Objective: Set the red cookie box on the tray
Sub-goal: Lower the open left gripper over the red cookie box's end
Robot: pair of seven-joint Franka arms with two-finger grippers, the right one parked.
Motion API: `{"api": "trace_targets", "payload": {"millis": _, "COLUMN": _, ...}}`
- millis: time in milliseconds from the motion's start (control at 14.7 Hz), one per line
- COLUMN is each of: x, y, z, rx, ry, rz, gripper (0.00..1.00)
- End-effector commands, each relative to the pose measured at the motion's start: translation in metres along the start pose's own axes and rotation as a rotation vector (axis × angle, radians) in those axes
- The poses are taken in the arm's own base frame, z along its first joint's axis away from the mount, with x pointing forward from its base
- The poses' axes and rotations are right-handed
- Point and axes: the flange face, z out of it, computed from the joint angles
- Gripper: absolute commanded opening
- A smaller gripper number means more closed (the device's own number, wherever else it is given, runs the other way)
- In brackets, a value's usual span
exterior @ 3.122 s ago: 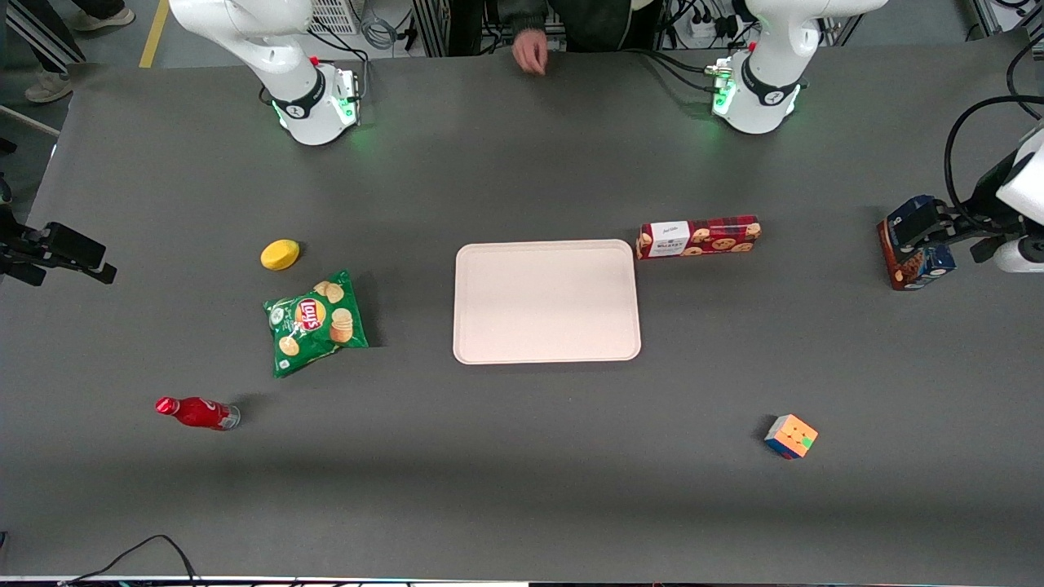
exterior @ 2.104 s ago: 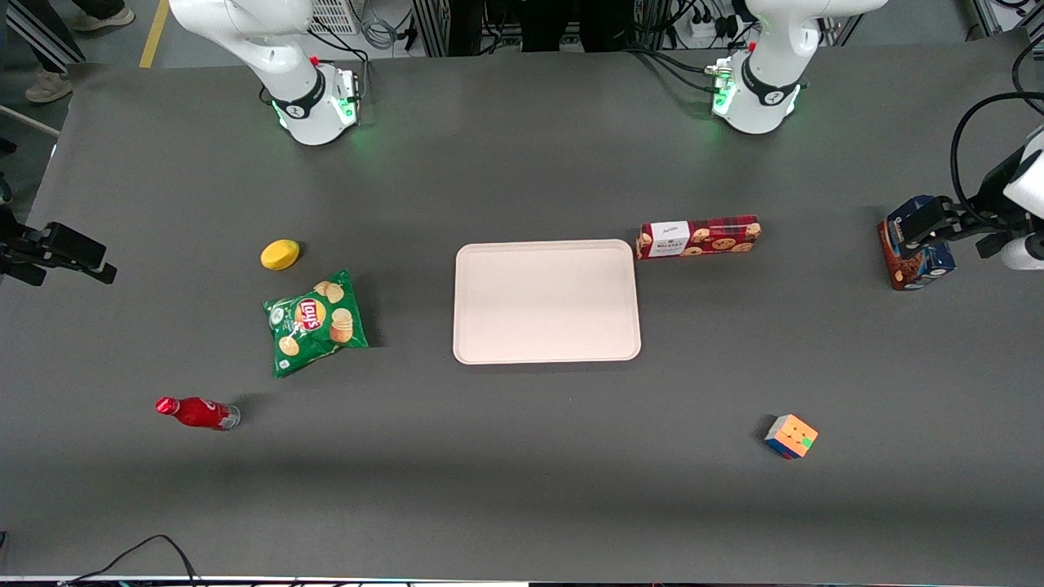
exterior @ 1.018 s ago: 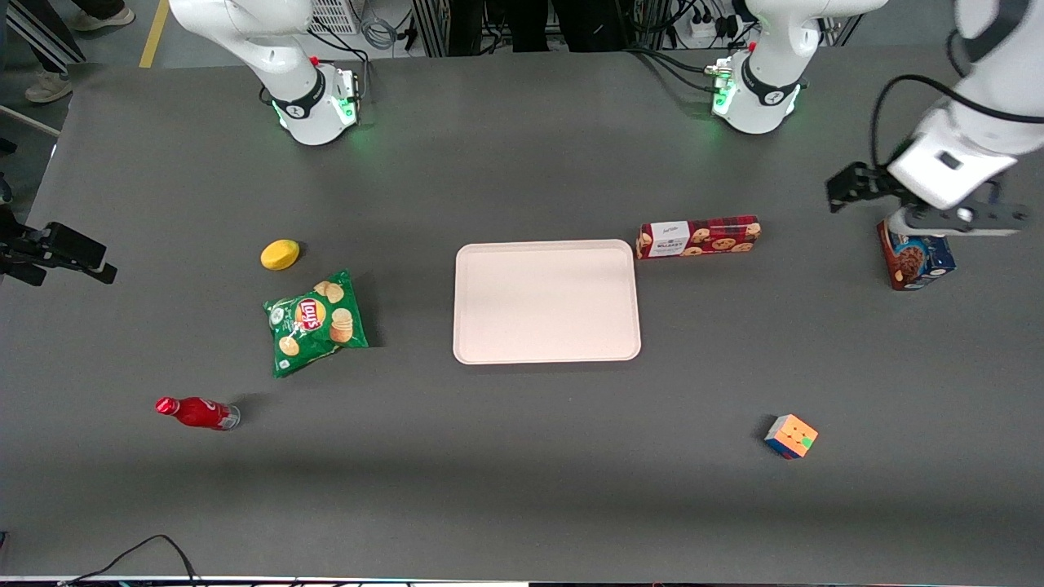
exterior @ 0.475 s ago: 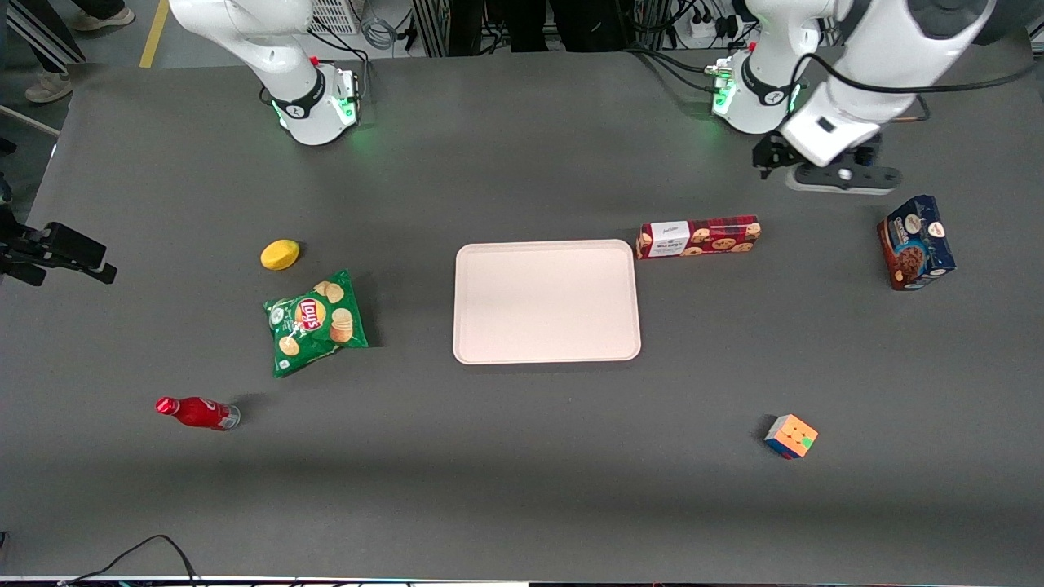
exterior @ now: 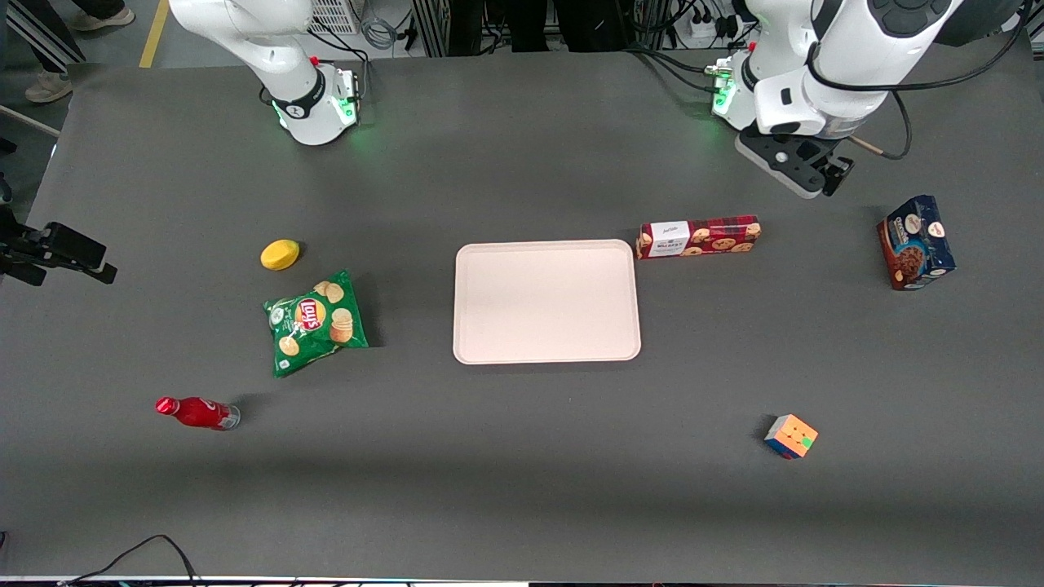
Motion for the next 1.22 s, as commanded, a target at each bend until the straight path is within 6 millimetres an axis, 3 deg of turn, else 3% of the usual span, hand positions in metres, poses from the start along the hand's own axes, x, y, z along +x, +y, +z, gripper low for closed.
{"api": "trace_targets", "payload": {"millis": 0, "x": -0.015, "y": 0.009, "z": 0.018, "rx": 0.064, "ry": 0.048, "rz": 0.235, "gripper": 1.00}}
{"api": "trace_targets", "payload": {"millis": 204, "x": -0.024, "y": 0.031, "z": 0.032, "rx": 0.097, "ry": 0.046, "rz": 0.294, "gripper": 1.00}}
{"api": "trace_targets", "payload": {"millis": 543, "x": -0.006, "y": 0.077, "z": 0.055, "rx": 0.198, "ry": 0.072, "rz": 0.427, "gripper": 1.00}}
{"api": "trace_targets", "payload": {"millis": 747, "x": -0.002, "y": 0.078, "z": 0.078, "rx": 0.083, "ry": 0.127, "rz": 0.368, "gripper": 1.00}}
{"api": "trace_targets", "payload": {"millis": 1154, "x": -0.012, "y": 0.089, "z": 0.136, "rx": 0.113, "ry": 0.104, "rz": 0.391, "gripper": 1.00}}
